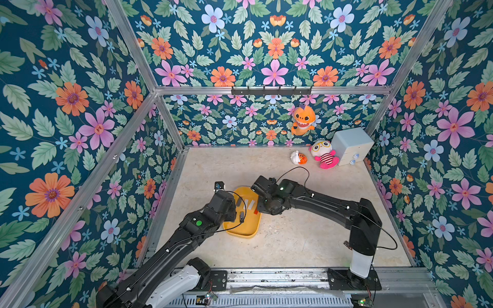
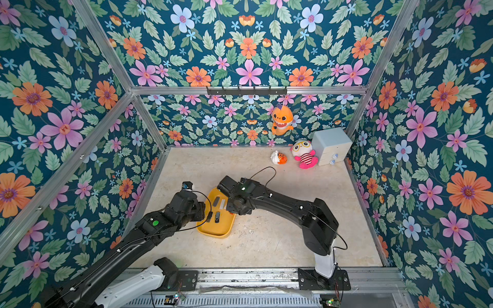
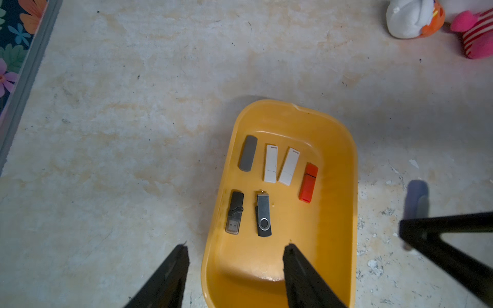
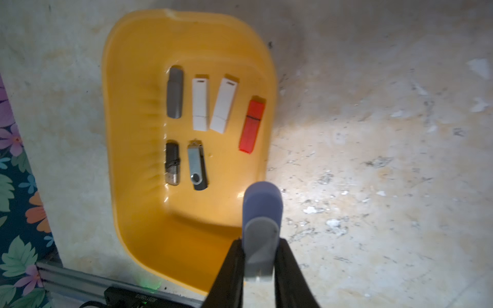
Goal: Put the usb flash drive into the storage box
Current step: Place the USB flash in the storage box.
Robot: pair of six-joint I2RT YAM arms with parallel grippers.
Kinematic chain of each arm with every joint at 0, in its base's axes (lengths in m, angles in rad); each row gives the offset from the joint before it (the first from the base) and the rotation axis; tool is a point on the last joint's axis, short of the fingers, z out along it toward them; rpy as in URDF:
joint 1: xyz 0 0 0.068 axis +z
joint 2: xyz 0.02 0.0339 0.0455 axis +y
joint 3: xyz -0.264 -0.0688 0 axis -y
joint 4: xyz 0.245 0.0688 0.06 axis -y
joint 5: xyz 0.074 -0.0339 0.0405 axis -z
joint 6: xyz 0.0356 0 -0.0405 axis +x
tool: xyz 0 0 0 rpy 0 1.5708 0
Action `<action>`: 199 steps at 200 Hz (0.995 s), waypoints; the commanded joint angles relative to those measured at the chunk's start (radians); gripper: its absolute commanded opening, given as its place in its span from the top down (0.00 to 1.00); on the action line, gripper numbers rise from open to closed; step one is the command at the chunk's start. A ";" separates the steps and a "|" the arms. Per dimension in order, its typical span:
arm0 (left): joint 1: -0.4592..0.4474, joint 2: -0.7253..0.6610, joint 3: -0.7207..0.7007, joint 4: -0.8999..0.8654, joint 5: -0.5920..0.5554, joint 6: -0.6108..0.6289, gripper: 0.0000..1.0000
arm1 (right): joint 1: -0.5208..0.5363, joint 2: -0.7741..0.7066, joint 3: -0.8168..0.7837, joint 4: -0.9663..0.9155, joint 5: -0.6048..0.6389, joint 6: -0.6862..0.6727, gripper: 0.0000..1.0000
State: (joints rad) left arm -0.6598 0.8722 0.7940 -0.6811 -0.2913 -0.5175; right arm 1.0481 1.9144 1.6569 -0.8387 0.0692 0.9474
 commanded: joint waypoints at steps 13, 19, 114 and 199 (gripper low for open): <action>0.014 -0.045 0.008 -0.026 -0.079 -0.030 0.37 | 0.050 0.144 0.150 -0.019 -0.066 -0.021 0.88; 0.014 -0.055 0.008 -0.027 -0.087 -0.032 0.37 | 0.054 0.167 0.167 -0.016 -0.081 -0.021 0.88; 0.014 -0.100 0.001 -0.022 -0.102 -0.038 0.34 | 0.056 0.425 0.349 -0.065 -0.108 -0.044 0.87; 0.018 -0.077 0.001 -0.018 -0.092 -0.032 0.34 | 0.037 0.440 0.299 -0.042 -0.097 -0.040 0.85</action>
State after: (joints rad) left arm -0.6434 0.7929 0.7921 -0.6964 -0.3851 -0.5503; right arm 1.0889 2.3497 1.9572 -0.8783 -0.0357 0.9154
